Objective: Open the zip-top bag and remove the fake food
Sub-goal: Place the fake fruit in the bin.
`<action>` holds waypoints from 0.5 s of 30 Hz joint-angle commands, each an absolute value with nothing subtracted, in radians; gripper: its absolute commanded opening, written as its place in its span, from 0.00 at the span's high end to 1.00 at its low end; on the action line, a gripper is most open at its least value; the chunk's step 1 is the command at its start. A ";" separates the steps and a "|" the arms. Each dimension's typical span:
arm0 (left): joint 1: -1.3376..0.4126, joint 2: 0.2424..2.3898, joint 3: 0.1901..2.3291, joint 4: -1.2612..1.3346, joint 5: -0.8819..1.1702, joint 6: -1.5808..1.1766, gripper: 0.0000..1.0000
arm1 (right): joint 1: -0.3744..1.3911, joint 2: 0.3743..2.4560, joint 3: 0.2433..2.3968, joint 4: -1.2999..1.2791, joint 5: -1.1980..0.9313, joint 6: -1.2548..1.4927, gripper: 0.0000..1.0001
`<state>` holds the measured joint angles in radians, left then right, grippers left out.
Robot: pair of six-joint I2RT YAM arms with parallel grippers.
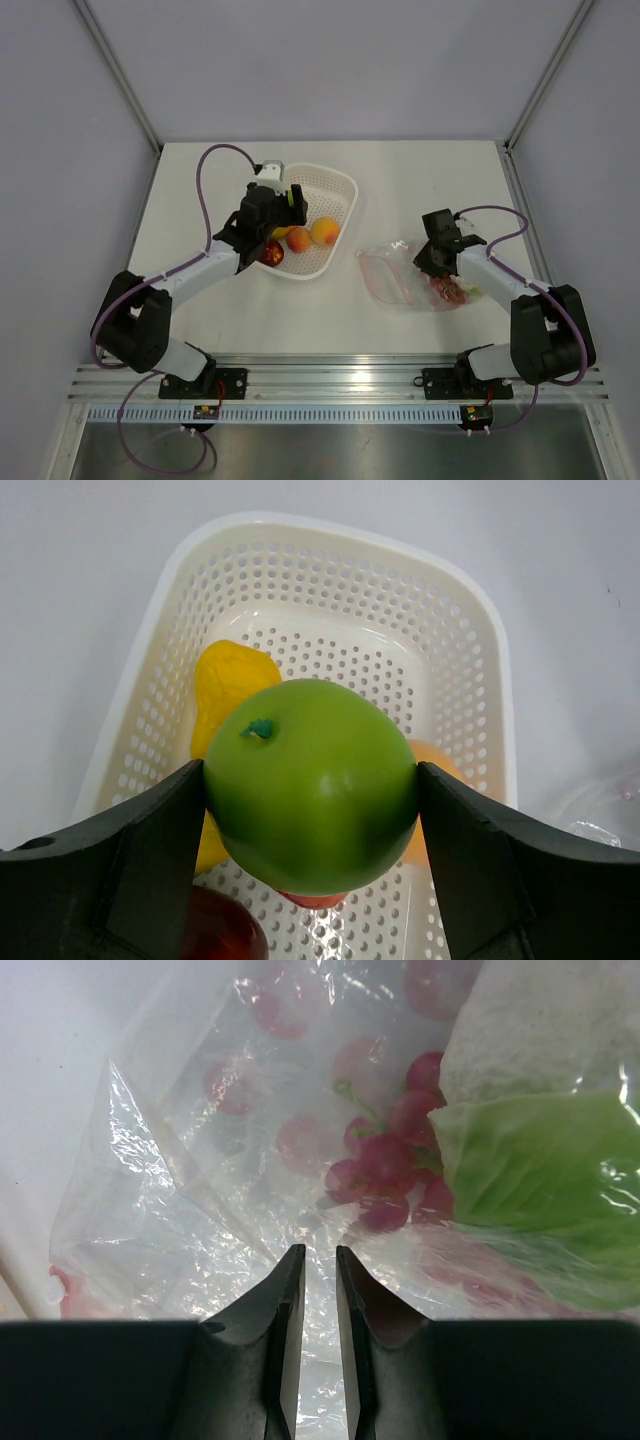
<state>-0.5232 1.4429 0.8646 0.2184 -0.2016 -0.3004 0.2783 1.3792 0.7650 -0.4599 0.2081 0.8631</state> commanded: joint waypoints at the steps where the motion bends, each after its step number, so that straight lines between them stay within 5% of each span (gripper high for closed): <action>1: -0.518 1.492 0.994 0.259 -0.235 -0.267 0.29 | 0.268 1.379 0.773 -0.434 0.219 0.859 0.75; 15: -0.518 1.741 1.206 0.163 -0.282 -0.302 0.11 | 0.268 1.327 0.758 -0.433 0.230 0.858 0.75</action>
<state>-0.5232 1.7363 1.1465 0.1406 -0.2546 -0.2886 0.2783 1.3705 0.7620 -0.4568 0.2096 0.8608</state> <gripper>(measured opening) 0.882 0.251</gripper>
